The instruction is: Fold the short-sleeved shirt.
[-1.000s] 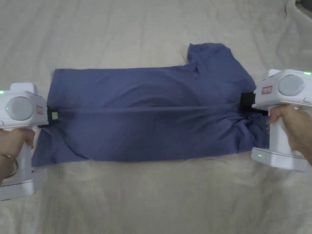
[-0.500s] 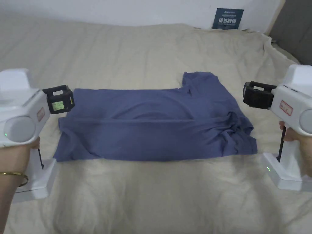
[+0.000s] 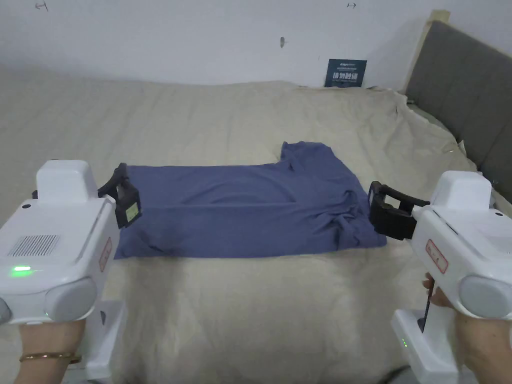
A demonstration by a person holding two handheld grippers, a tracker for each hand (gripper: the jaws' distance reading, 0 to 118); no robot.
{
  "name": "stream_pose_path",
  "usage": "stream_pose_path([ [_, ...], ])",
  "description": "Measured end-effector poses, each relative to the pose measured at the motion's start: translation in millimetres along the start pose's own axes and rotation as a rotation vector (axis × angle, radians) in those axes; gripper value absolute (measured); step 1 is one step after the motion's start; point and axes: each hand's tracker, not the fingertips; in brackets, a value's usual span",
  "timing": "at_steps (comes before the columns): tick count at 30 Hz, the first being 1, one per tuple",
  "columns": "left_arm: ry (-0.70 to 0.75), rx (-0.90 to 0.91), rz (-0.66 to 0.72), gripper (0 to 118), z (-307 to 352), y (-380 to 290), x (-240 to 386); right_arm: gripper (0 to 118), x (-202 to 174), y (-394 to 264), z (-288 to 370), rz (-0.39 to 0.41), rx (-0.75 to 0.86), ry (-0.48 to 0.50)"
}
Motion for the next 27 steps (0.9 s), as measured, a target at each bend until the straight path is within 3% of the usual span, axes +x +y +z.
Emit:
stream_pose_path([
  [2,-0.004,0.001,-0.007,6,3.5,-2.0,5.6,34,-1.6,-1.5,5.4,-0.001,0.003,-0.003],
  [3,-0.005,0.002,-0.011,0,5.6,-3.3,7.1,9,-3.1,-2.3,8.3,-0.004,0.009,-0.010],
  [4,-0.008,0.000,-0.009,0,8.3,-4.3,7.8,3,-2.4,-2.9,10.6,-0.010,0.017,-0.013],
  [7,-0.028,-0.008,0.004,0,10.2,-6.7,9.5,0,1.5,-0.6,14.6,-0.044,0.018,0.001],
  [19,-0.042,-0.037,0.014,0,4.6,-15.3,12.1,0,3.7,-4.5,2.0,-0.057,-0.021,-0.017],
  [27,-0.036,-0.055,0.013,0,-13.2,-19.6,12.7,0,17.2,13.6,-79.1,-0.013,-0.199,-0.007],
])
